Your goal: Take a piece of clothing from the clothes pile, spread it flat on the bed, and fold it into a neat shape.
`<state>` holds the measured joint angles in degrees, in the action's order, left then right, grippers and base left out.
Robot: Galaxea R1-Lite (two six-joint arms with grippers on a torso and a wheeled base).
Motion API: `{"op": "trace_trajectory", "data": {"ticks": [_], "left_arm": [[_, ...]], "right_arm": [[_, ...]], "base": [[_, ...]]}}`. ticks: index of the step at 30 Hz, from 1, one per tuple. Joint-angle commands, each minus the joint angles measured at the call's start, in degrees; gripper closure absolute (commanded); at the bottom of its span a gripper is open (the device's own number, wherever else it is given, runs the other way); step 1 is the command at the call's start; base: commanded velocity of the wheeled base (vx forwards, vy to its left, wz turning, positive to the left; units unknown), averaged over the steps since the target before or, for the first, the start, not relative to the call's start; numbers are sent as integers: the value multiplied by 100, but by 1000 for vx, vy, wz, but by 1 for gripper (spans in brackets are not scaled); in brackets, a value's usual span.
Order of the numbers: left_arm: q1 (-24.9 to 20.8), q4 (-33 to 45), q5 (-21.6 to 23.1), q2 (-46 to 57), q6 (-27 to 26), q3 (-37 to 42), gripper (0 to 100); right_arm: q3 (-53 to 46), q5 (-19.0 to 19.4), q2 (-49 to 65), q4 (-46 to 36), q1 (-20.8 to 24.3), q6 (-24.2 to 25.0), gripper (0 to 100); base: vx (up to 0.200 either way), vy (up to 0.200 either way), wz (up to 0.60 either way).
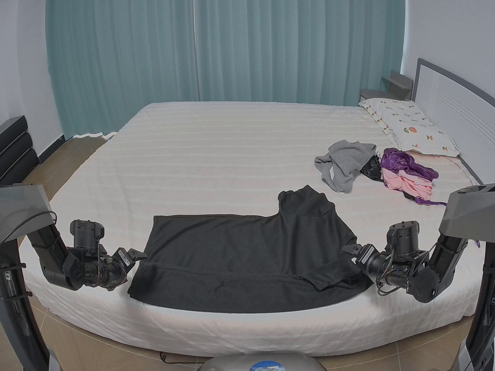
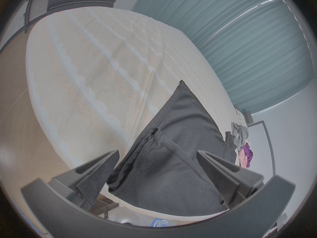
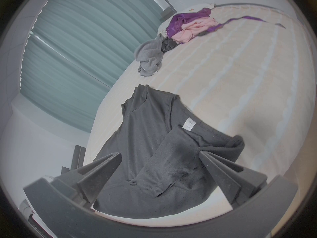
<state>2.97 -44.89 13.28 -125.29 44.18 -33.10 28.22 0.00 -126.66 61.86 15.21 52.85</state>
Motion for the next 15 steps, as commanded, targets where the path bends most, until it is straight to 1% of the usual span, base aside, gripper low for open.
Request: {"op": "trace_trajectory", "data": {"ticks": [1, 11, 15], "left_arm": [[1, -3, 0, -4, 3, -13, 0], [10, -3, 8, -4, 3, -39, 0], [10, -3, 8, -4, 3, -39, 0]], "right_arm": [[43, 35, -307, 46, 17, 94, 0], [34, 97, -315, 55, 8, 121, 0], [69, 88, -333, 46, -1, 376, 0]], "base": [[0, 0, 0], [0, 0, 0], [0, 0, 0]]}}
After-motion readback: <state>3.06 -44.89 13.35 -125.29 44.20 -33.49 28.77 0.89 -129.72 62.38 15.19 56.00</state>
